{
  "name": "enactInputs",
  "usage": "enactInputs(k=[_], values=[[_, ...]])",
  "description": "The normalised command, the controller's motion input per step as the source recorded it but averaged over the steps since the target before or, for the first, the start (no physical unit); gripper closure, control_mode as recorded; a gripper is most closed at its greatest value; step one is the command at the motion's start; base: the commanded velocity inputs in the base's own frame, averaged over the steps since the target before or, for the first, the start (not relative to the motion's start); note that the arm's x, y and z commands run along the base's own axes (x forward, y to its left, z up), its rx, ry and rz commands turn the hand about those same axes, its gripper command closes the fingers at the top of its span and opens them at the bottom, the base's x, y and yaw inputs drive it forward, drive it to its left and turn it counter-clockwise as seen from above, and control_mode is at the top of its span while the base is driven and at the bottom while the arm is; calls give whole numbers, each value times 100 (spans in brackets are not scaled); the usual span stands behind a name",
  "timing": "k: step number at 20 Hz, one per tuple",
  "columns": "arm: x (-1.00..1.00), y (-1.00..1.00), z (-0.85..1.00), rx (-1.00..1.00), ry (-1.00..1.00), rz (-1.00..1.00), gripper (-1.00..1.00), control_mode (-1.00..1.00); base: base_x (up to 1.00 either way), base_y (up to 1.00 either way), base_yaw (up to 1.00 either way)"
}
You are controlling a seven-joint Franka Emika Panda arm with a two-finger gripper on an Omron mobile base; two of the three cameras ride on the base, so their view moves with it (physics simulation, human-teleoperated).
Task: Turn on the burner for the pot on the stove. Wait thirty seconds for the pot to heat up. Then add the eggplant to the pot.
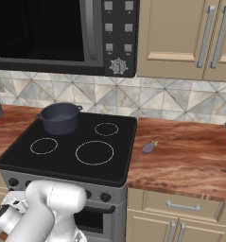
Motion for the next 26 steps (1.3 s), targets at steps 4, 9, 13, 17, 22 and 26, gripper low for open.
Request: enactInputs(k=[4, 9, 13, 17, 22, 26], values=[[2, 0, 0, 0, 0, 0, -100, -100, 0, 0, 0], [7, 0, 0, 0, 0, 0, -100, -100, 0, 0, 0], [7, 0, 0, 0, 0, 0, -100, -100, 0, 0, 0], [3, 0, 0, 0, 0, 0, -100, -100, 0, 0, 0], [0, 0, 0, 0, -1, 0, -100, -100, 0, 0, 0], [-9, -6, 3, 1, -15, 0, -100, -100, 0, 0, 0]])
